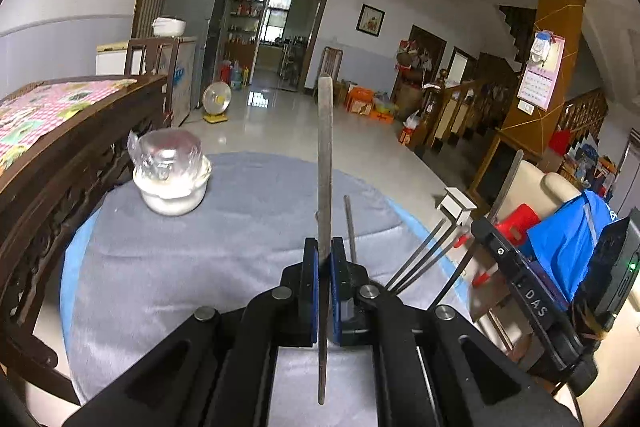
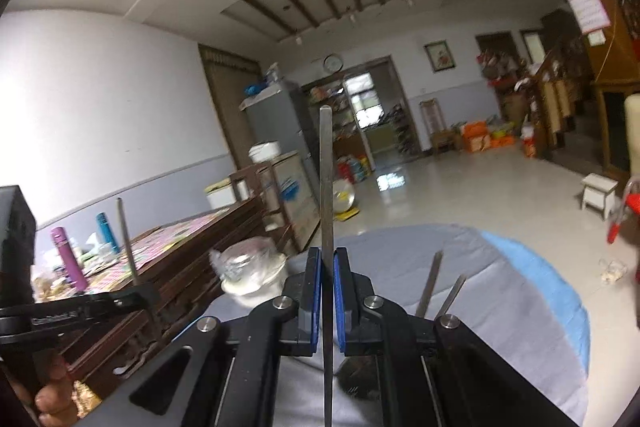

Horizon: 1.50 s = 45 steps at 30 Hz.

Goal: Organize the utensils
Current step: 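Lift both held chopsticks upright above the grey cup, then lower both chopsticks into the grey cup and open both tools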

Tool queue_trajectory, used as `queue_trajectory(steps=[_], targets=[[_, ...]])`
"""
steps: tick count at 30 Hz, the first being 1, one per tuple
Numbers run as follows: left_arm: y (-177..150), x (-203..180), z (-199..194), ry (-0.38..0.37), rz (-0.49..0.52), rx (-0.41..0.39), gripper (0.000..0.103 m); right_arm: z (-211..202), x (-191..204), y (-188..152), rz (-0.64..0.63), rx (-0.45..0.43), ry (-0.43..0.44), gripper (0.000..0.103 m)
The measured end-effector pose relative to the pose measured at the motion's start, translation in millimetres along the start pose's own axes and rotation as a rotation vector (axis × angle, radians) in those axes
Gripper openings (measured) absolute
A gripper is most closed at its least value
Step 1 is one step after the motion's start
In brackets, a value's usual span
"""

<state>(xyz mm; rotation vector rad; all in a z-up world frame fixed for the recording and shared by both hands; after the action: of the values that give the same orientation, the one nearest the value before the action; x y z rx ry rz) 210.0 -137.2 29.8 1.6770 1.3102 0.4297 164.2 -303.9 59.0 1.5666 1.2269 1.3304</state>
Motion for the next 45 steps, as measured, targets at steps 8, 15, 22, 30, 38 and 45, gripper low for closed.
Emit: queue_trajectory(steps=[8, 15, 22, 30, 38, 45], targets=[[20, -20, 17, -0.031, -0.004, -0.074, 0.005, 20, -6, 13, -0.057, -0.078, -0.088, 0.007], [25, -38, 41, -0.031, 0.011, -0.141, 0.005, 46, -28, 6, -0.02, -0.093, -0.148, 0.007], [16, -50, 70, -0.014, 0.03, -0.147, 0.005, 58, -47, -8, 0.029, -0.068, -0.158, 0.007], [6, -56, 91, 0.015, 0.05, -0.139, 0.005, 58, -49, -29, 0.037, -0.022, -0.141, 0.007], [2, -52, 113, 0.038, 0.042, -0.113, 0.006, 57, -55, -49, 0.052, 0.02, -0.136, 0.007], [-12, -51, 129, 0.057, 0.043, -0.074, 0.006, 54, -57, -58, 0.079, 0.044, -0.132, 0.007]])
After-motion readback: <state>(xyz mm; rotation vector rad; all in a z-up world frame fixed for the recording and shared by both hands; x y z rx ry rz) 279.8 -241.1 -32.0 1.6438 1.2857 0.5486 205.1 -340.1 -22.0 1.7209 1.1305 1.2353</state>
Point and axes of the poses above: each gripper's, at about its wrist camera, not at the fingertips, and z roughly the way its jaws point, x to its left, y to its top, the point moved 8 cm from there along z, roughly the way its jaws point, and after that the axes turned 1 degree about -z, right-handed, at the moved point
